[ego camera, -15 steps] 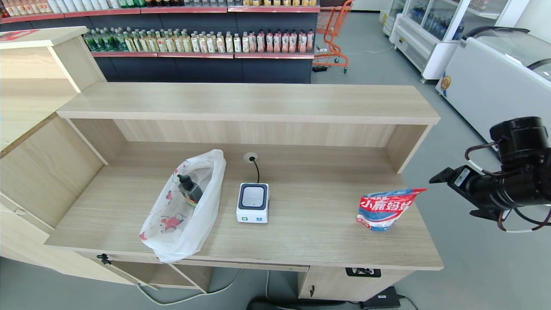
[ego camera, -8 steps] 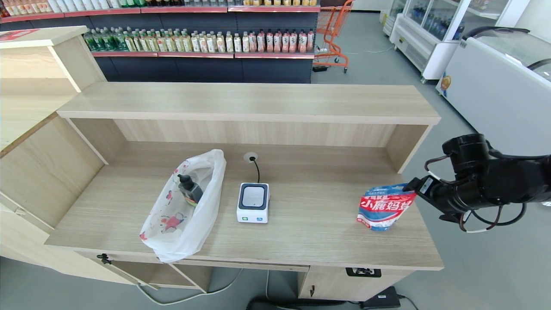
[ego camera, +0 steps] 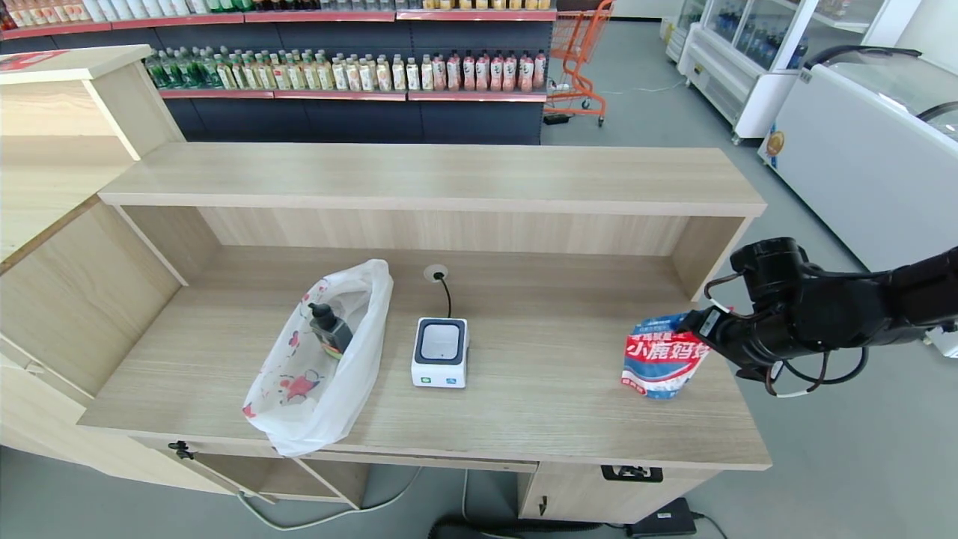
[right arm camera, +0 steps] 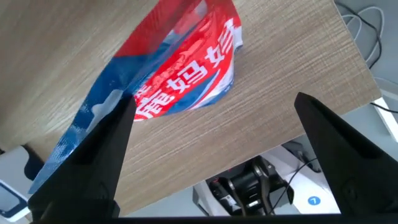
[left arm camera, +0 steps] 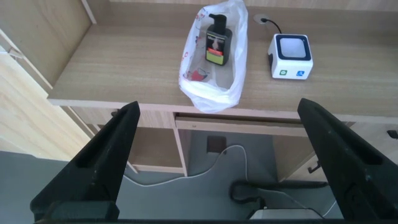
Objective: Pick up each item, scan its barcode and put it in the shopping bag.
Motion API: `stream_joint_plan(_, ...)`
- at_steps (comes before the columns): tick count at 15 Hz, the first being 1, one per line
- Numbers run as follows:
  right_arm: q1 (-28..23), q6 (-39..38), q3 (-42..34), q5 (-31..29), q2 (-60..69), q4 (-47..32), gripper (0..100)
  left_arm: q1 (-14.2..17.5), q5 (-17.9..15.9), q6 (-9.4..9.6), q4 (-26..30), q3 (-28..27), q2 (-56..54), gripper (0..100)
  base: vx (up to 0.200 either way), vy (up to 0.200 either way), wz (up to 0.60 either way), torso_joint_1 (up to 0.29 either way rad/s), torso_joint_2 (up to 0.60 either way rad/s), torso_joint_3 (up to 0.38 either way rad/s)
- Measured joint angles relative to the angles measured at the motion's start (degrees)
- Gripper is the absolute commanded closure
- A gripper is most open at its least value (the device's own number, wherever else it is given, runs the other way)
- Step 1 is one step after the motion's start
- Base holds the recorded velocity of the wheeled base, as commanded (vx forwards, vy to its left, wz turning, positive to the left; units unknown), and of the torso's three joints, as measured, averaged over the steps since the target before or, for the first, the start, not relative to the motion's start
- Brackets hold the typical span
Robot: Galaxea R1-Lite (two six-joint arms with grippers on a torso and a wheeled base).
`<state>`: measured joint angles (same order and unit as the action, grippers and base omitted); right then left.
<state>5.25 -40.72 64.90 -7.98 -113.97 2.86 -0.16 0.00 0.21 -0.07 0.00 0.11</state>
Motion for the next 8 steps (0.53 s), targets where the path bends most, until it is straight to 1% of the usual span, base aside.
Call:
stream_joint_plan(3, 0.04, 0.35, -1.79, 3.01, 5.71, -0.13, 0, 0.00, 0.00, -0.02, 0.00, 0.00, 0.00, 0, 0.000, 0.000, 0.00, 0.000, 0.00, 0.000)
stream_joint_plan(4, -0.07, 1.61, -2.23, 3.97, 7.88, -0.09, 0, 0.00, 0.00, -0.02, 0.00, 0.00, 0.00, 0, 0.000, 0.000, 0.00, 0.000, 0.00, 0.000)
stream_joint_plan(6, -0.63, 3.77, -2.65, 4.44, 10.25, 0.24, 0, 0.00, 0.00, 0.00, 0.00, 0.00, 0.00, 0, 0.000, 0.000, 0.00, 0.000, 0.00, 0.000)
stream_joint_plan(8, -0.88, 4.10, -2.67, 4.44, 10.06, 0.37, 0, 0.00, 0.00, -0.02, 0.00, 0.00, 0.00, 0, 0.000, 0.000, 0.00, 0.000, 0.00, 0.000)
